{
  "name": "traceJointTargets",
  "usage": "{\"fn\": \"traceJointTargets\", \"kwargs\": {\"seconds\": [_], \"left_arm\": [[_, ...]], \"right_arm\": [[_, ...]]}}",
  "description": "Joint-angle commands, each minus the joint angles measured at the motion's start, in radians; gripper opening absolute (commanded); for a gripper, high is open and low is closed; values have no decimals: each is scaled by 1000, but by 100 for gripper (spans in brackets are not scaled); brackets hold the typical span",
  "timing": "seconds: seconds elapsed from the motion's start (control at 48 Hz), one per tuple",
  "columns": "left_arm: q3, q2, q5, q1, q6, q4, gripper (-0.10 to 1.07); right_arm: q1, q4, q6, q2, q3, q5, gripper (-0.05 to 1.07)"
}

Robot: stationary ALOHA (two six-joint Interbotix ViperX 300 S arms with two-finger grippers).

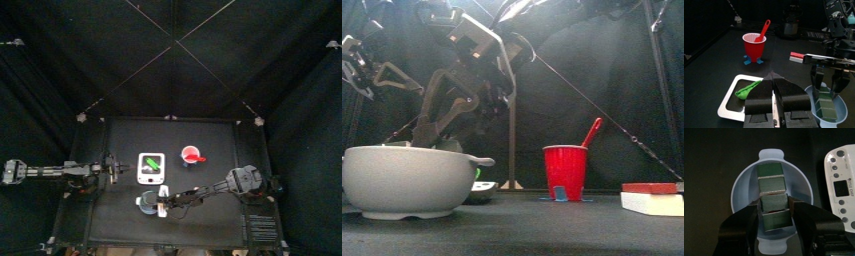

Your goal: Place sushi roll right of bowl

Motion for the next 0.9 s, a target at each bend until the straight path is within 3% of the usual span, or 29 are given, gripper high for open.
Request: {"fn": "traceJointTargets", "kwargs": {"seconds": [0.0, 0.396, 0.875], "left_arm": [[-12, 5, -9, 2, 0, -2, 32], [-12, 3, -9, 3, 2, -2, 32], [-14, 3, -11, 2, 0, -2, 32]], "right_arm": [[-2, -3, -2, -57, -28, -2, 70], [2, 5, 12, -149, 31, -3, 70], [54, -2, 12, -376, 293, -8, 70]]}}
